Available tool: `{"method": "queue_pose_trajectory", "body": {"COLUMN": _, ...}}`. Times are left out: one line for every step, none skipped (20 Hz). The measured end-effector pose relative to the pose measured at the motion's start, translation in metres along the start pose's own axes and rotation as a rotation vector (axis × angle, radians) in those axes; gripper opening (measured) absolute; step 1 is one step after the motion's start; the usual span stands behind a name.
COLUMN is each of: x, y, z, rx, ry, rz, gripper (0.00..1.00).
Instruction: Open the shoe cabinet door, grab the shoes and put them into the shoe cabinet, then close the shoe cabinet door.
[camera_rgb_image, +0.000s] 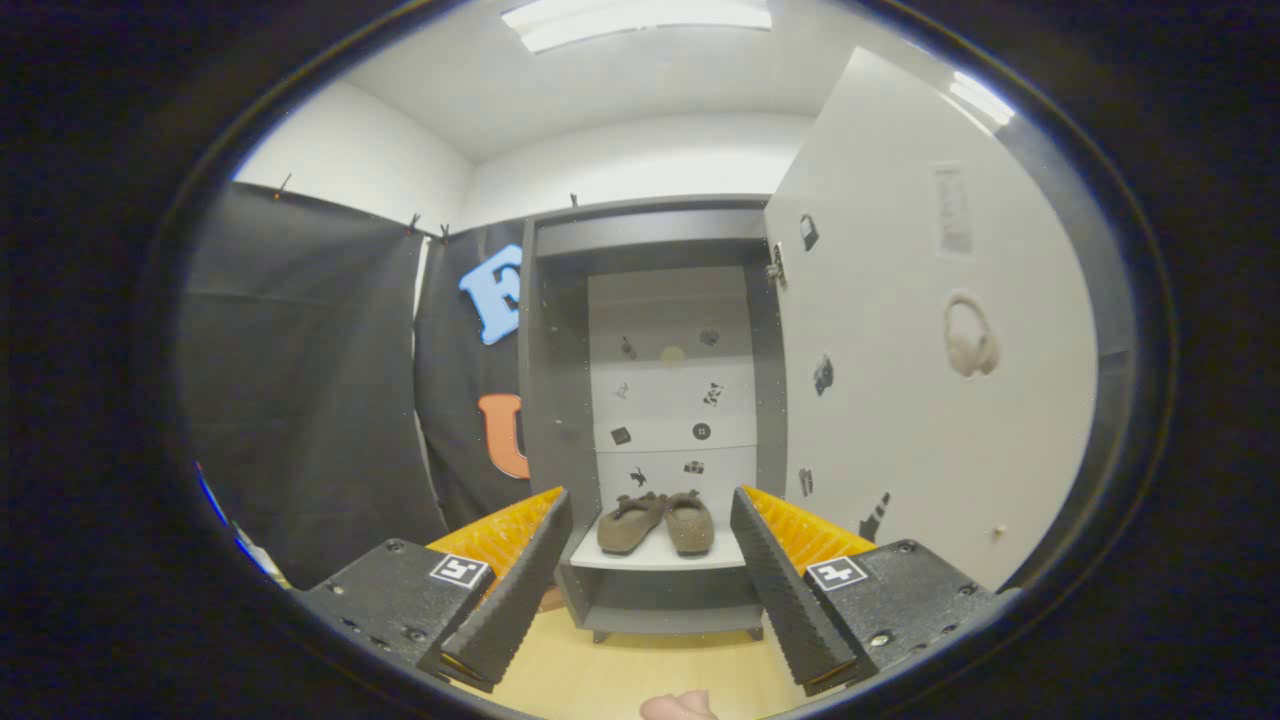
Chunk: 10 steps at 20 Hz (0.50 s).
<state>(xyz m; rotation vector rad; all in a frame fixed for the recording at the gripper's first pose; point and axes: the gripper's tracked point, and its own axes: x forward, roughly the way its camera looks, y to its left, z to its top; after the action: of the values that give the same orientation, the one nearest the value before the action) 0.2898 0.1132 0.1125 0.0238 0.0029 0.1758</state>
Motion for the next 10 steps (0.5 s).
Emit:
{"method": "queue_pose_trajectory", "body": {"x": -0.016, "y": -0.008, "z": 0.011, "rx": -0.005, "ry": -0.025, "rz": 0.005, "gripper": 1.00}}
{"method": "queue_pose_trajectory", "body": {"x": -0.032, "y": -0.017, "z": 0.019, "rx": -0.008, "ry": -0.043, "rz": 0.004, "gripper": 1.00}}
{"method": "queue_pose_trajectory", "body": {"x": -0.047, "y": -0.026, "z": 0.020, "rx": -0.007, "ry": -0.042, "rz": 0.003, "gripper": 1.00}}
{"method": "queue_pose_trajectory", "body": {"x": -0.062, "y": -0.036, "z": 0.019, "rx": -0.010, "ry": -0.030, "rz": 0.004, "gripper": 1.00}}
{"method": "queue_pose_trajectory", "body": {"x": -0.076, "y": -0.048, "z": 0.018, "rx": -0.009, "ry": -0.020, "rz": 0.001, "gripper": 1.00}}
{"method": "queue_pose_trajectory", "body": {"x": -0.088, "y": -0.059, "z": 0.020, "rx": -0.006, "ry": -0.021, "rz": -0.001, "gripper": 1.00}}
{"method": "queue_pose_trajectory", "body": {"x": -0.096, "y": -0.071, "z": 0.022, "rx": -0.009, "ry": -0.023, "rz": -0.004, "gripper": 1.00}}
{"method": "queue_pose_trajectory", "body": {"x": -0.107, "y": -0.085, "z": 0.024, "rx": -0.016, "ry": -0.026, "rz": -0.014, "gripper": 1.00}}
{"method": "queue_pose_trajectory", "body": {"x": -0.117, "y": -0.101, "z": 0.026, "rx": -0.015, "ry": -0.035, "rz": -0.035, "gripper": 1.00}}
{"method": "queue_pose_trajectory", "body": {"x": -0.127, "y": -0.118, "z": 0.029, "rx": -0.018, "ry": -0.049, "rz": -0.060, "gripper": 1.00}}
